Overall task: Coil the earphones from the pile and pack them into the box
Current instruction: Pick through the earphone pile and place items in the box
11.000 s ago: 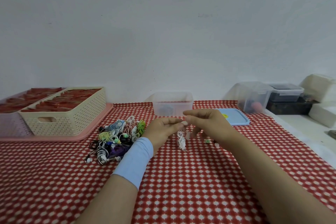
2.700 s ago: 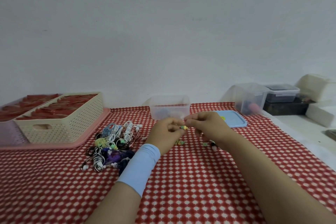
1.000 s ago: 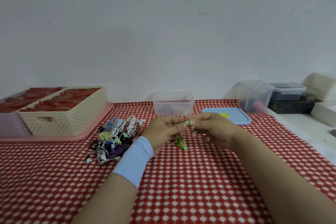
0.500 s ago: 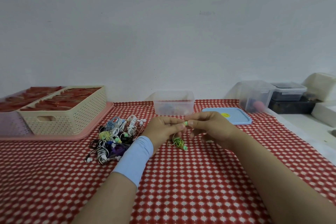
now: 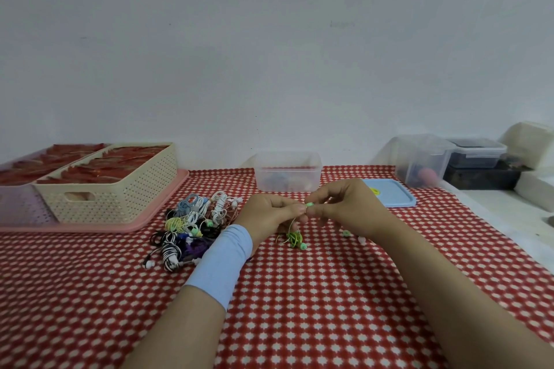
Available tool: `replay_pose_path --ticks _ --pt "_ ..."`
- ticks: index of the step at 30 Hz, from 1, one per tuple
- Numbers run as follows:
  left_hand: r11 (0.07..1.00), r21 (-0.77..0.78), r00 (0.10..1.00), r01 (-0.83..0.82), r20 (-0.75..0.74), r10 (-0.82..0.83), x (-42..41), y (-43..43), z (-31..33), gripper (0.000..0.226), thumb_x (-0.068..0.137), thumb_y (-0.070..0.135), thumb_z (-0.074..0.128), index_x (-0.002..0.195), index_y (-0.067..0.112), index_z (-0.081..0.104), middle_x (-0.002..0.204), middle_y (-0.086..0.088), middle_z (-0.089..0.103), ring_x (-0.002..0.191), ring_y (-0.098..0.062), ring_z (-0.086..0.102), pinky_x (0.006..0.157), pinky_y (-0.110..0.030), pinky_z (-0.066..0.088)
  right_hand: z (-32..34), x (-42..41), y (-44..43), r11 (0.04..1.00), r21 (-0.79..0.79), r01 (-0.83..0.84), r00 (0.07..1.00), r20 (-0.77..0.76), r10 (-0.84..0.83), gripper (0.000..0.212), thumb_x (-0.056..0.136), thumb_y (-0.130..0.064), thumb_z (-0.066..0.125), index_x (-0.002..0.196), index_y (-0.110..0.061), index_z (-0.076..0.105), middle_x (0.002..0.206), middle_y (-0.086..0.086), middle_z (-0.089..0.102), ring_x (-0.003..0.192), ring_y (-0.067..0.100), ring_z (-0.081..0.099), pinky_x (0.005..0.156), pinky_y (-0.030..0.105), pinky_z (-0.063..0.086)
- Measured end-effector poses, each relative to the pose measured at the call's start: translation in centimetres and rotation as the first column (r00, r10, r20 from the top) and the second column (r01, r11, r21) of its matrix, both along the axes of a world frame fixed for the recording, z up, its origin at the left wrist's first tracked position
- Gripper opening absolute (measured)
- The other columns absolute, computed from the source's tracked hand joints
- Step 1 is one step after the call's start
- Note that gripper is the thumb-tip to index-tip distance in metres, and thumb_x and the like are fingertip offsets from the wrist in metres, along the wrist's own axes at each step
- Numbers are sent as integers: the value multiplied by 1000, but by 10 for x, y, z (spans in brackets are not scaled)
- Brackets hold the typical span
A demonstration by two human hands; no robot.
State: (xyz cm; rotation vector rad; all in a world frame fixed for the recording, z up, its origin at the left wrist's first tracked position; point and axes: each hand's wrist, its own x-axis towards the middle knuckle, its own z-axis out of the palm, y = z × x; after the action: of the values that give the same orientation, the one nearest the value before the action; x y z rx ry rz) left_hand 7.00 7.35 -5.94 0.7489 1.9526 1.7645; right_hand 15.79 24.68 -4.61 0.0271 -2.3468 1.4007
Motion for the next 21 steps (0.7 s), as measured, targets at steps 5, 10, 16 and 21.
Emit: replay_pose_path --ticks 5,10,16,21 --pt "1000 -1 1000 8 13 -8 0 -1 -1 7 88 13 72 90 10 78 86 -12 77 74 -22 68 79 -37 60 3 2 -2 999 -31 -27 1000 4 27 13 78 -5 82 90 -12 82 79 2 78 65 18 69 66 27 59" --pt "998 57 998 37 57 -41 0 -1 -2 12 91 10 67 98 9 76 87 -10 76 72 -19 66 79 -37 59 5 6 -3 985 -168 -28 994 96 45 10 87 -11 76 96 -11 81 81 2 77 65 15 67 53 23 49" --pt "988 115 983 102 142 -117 -2 -2 -4 15 88 5 68 102 3 74 86 -12 74 73 -19 66 79 -34 58 6 10 -2 943 -322 -84 971 185 149 13 92 -14 68 97 -15 80 84 4 75 68 12 66 54 24 49" --pt "983 142 979 116 148 -137 -2 -1 -5 18 90 4 65 106 1 72 83 -10 72 69 -15 66 78 -35 56 4 9 -5 939 -336 -76 977 164 138 13 92 -14 68 97 -11 79 82 8 74 65 12 66 51 24 48"
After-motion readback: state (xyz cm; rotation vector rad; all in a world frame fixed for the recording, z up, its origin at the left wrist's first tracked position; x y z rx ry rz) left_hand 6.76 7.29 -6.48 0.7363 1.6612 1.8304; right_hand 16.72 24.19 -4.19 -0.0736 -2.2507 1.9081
